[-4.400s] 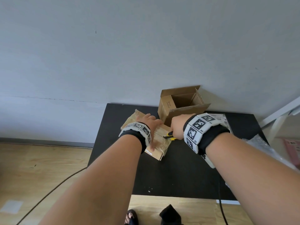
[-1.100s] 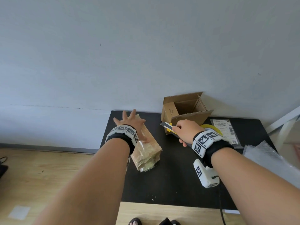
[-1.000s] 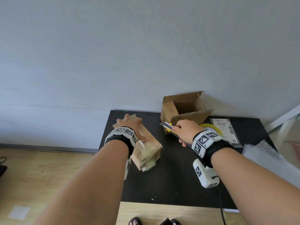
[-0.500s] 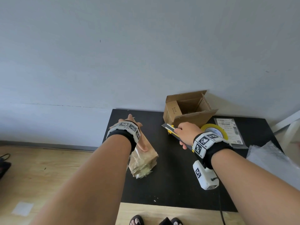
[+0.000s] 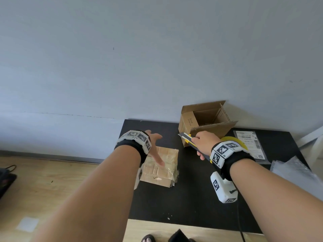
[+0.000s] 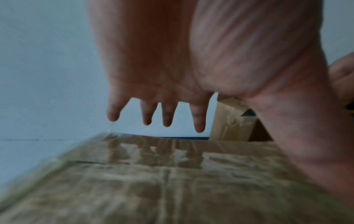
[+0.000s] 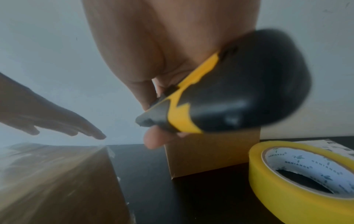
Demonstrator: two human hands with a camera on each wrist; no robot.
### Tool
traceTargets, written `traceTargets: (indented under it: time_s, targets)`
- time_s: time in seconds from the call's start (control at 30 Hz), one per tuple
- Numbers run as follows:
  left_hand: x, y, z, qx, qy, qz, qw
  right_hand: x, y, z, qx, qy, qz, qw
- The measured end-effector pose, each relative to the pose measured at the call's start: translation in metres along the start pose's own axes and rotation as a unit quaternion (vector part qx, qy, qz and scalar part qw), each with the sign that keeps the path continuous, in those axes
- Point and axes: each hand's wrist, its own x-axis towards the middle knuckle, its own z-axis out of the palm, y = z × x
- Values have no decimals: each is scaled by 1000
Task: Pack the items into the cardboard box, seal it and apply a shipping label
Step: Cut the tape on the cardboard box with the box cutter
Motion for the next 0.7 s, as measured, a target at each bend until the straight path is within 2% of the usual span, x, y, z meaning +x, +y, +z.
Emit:
traceTargets:
  time_s: [0.03, 0.1, 0.2, 0.33, 0.47, 0.57, 0.7]
  targets:
    - [1, 3, 2, 13, -8, 14, 1000, 0, -1, 1, 1, 0, -1, 1000]
    - [7, 5, 13, 45, -14, -5, 999, -1, -3, 2, 0, 1, -3, 1000]
    - [22, 0, 26, -8, -7, -37, 999, 0, -3, 2, -7, 0, -9, 1000]
    - [12, -2, 14, -71, 100, -76, 989, 0, 1, 3, -14, 3, -11, 1000]
    - [8, 2, 18, -58, 87, -35, 994, 0, 4, 8, -25, -4, -27, 999]
    - [12, 13, 26, -53, 116, -57, 990, 0, 3, 12, -32, 1, -40, 999]
    - [18, 17, 31, -67, 148, -35, 986, 2, 5, 14, -23, 24, -33, 999]
